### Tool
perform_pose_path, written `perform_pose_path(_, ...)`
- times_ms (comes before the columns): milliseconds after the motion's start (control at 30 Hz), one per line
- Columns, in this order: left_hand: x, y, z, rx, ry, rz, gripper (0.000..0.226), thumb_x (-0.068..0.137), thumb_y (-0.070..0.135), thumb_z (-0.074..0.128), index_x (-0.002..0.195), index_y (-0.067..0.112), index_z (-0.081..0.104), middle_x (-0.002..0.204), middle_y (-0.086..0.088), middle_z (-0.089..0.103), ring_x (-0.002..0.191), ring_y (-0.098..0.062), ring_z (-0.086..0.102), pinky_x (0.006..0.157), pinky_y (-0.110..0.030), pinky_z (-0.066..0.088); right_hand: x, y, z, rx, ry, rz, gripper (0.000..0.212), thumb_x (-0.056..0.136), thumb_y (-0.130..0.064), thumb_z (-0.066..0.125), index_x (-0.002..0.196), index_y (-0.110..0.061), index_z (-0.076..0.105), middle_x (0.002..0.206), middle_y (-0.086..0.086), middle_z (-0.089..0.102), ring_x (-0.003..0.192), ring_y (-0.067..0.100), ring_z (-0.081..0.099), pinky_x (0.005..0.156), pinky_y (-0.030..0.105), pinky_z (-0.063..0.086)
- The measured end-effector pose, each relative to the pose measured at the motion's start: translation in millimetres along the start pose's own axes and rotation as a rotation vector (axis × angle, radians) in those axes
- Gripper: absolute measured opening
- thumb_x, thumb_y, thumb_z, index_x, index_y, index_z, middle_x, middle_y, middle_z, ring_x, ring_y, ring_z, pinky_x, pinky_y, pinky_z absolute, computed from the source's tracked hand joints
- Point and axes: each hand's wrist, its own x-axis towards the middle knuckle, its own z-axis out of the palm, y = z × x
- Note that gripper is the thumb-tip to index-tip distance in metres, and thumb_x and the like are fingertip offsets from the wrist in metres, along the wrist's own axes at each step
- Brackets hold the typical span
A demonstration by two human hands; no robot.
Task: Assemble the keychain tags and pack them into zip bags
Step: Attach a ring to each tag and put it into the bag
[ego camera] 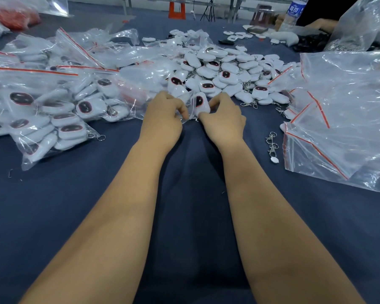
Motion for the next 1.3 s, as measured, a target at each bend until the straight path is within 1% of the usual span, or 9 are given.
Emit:
perform_pose_path(133, 3, -3, -1, 0.250, 0.047, -0.011, 0.044, 0.083, 0.001, 0.049, 0.115, 0.020, 0.071, 0.119, -0.002, 0.063, 0.117, -0.030, 0.042, 0.091, -0.033, 0.038, -3, -3, -4, 0.441, 0.112, 0.066, 0.014, 0.091, -0.021, 0.064, 0.096, -0.018, 0.051, 0.075, -0.011, 0.055, 0.055, -0.006, 0.052, 0.054, 0.013, 0.040)
perform_pose_path(267, 2, -3, 0, 0.181, 0.099, -0.051, 0.044, 0.086, 0.003, 0.049, 0.122, 0.020, 0.068, 0.123, -0.001, 0.063, 0.121, -0.028, 0.044, 0.086, -0.030, 0.038, -3, -17, -8, 0.938, 0.011, 0.125, 0.031, 0.087, 0.004, 0.053, 0.110, -0.015, 0.056, 0.078, -0.001, 0.065, 0.064, 0.009, 0.062, 0.063, 0.020, 0.051)
perform_pose_path(367, 2, 0, 1, 0.092, 0.069, -0.088, 0.042, 0.088, 0.001, 0.051, 0.125, 0.013, 0.065, 0.127, -0.009, 0.062, 0.117, -0.030, 0.055, 0.093, -0.034, 0.043, -7, -25, -7, 1.119, -0.203, 0.130, 0.023, 0.088, 0.009, 0.049, 0.090, -0.008, 0.065, 0.071, 0.004, 0.065, 0.057, 0.015, 0.062, 0.057, 0.023, 0.052)
perform_pose_path(567, 2, 7, -6, -0.278, 0.080, -0.257, 0.043, 0.088, 0.005, 0.054, 0.128, 0.016, 0.064, 0.124, 0.000, 0.067, 0.110, -0.013, 0.062, 0.096, -0.026, 0.047, -8, -22, 0, 1.001, -0.303, 0.141, 0.017, 0.091, 0.005, 0.051, 0.089, -0.005, 0.065, 0.078, 0.009, 0.069, 0.058, 0.017, 0.062, 0.058, 0.024, 0.051)
perform_pose_path(667, 0, 16, -12, -0.635, 0.089, -0.325, 0.035, 0.086, 0.001, 0.051, 0.087, 0.024, 0.076, 0.077, 0.013, 0.074, 0.068, 0.001, 0.065, 0.065, -0.016, 0.053, -7, -20, 4, 0.902, -0.307, 0.117, 0.019, 0.092, 0.004, 0.053, 0.107, 0.001, 0.064, 0.088, 0.012, 0.070, 0.065, 0.016, 0.064, 0.058, 0.022, 0.051)
perform_pose_path(733, 0, 19, -13, -0.747, 0.087, -0.392, 0.031, 0.086, 0.000, 0.051, 0.074, 0.018, 0.073, 0.062, 0.006, 0.067, 0.056, -0.010, 0.060, 0.053, -0.019, 0.049, -7, -19, 6, 0.848, -0.291, 0.095, 0.021, 0.093, 0.004, 0.054, 0.112, 0.002, 0.062, 0.090, 0.012, 0.071, 0.070, 0.016, 0.066, 0.061, 0.023, 0.053)
perform_pose_path(833, -3, 21, -12, -0.674, 0.032, -0.355, 0.019, 0.085, 0.005, 0.053, 0.071, 0.004, 0.065, 0.066, -0.007, 0.055, 0.062, -0.017, 0.049, 0.054, -0.023, 0.041, -8, -18, 8, 0.794, -0.277, 0.081, 0.018, 0.093, 0.001, 0.055, 0.110, -0.001, 0.061, 0.089, 0.010, 0.071, 0.074, 0.017, 0.066, 0.064, 0.025, 0.053)
perform_pose_path(1000, -4, 21, -11, -0.621, -0.002, -0.298, 0.028, 0.088, 0.011, 0.056, 0.060, 0.016, 0.057, 0.058, 0.003, 0.052, 0.055, -0.010, 0.046, 0.050, -0.016, 0.039, -8, -18, 12, 0.775, -0.239, 0.080, 0.014, 0.095, -0.003, 0.056, 0.108, -0.003, 0.062, 0.089, 0.011, 0.073, 0.082, 0.023, 0.068, 0.080, 0.041, 0.057)
perform_pose_path(1300, -2, 17, -8, -0.614, 0.007, -0.289, 0.024, 0.092, 0.015, 0.056, 0.072, 0.007, 0.067, 0.062, 0.003, 0.059, 0.054, -0.006, 0.051, 0.051, -0.011, 0.041, -9, -20, 10, 0.785, -0.245, 0.098, 0.015, 0.092, 0.000, 0.056, 0.106, -0.002, 0.062, 0.079, 0.005, 0.069, 0.069, 0.015, 0.066, 0.067, 0.031, 0.055)
